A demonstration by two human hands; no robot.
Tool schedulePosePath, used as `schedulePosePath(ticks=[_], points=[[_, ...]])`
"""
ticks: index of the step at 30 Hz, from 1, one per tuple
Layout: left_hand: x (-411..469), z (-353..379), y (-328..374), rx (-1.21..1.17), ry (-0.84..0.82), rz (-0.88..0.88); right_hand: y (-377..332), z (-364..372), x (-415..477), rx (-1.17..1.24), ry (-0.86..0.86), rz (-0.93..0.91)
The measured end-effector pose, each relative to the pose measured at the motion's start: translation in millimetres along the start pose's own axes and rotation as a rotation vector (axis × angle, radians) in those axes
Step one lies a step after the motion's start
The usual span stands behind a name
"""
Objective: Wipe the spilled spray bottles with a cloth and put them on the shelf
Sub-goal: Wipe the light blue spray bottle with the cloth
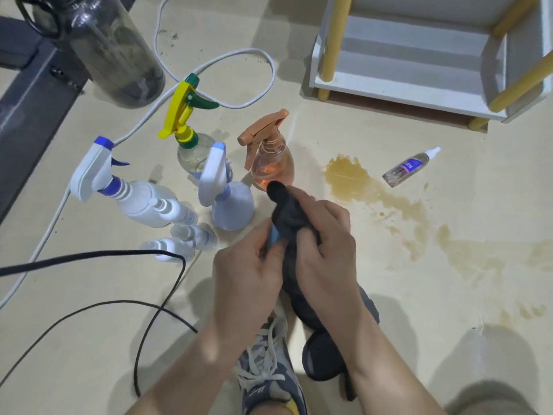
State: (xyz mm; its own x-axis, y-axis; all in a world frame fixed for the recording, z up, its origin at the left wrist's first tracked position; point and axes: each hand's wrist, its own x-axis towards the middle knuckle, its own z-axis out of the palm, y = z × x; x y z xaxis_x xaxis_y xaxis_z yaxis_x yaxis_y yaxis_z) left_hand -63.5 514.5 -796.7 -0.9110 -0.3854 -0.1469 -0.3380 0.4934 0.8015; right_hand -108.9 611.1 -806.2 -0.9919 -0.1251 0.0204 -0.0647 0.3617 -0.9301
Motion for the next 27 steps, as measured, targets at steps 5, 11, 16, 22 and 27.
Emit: schedulePosePath(ticks=[5, 11, 16, 22, 27], points=[[-3.6, 4.6, 7.9, 0.129, 0.008, 0.164, 46.2, -25.1, 22.1, -0.227, 0.019, 0.056], [5.3, 4.0, 9.9, 0.090, -0.026, 0.068, 10.0, -4.5, -8.6, -0.099, 0.206, -0.059], [12.8, 4.5, 11.7, -0.030, 0.043, -0.074, 56.4, 11.1, -14.0, -0.135, 0.192, -0.072], [20.5, -1.4, 0.6, -0.051, 0.081, -0.149, 96.7, 2.7, 10.1, -0.331, 0.067, -0.026], [15.1, 3.4, 8.5, 0.015, 0.065, -0.058, 124.0, -21.4, 12.6, -0.263, -0.034, 0.450]])
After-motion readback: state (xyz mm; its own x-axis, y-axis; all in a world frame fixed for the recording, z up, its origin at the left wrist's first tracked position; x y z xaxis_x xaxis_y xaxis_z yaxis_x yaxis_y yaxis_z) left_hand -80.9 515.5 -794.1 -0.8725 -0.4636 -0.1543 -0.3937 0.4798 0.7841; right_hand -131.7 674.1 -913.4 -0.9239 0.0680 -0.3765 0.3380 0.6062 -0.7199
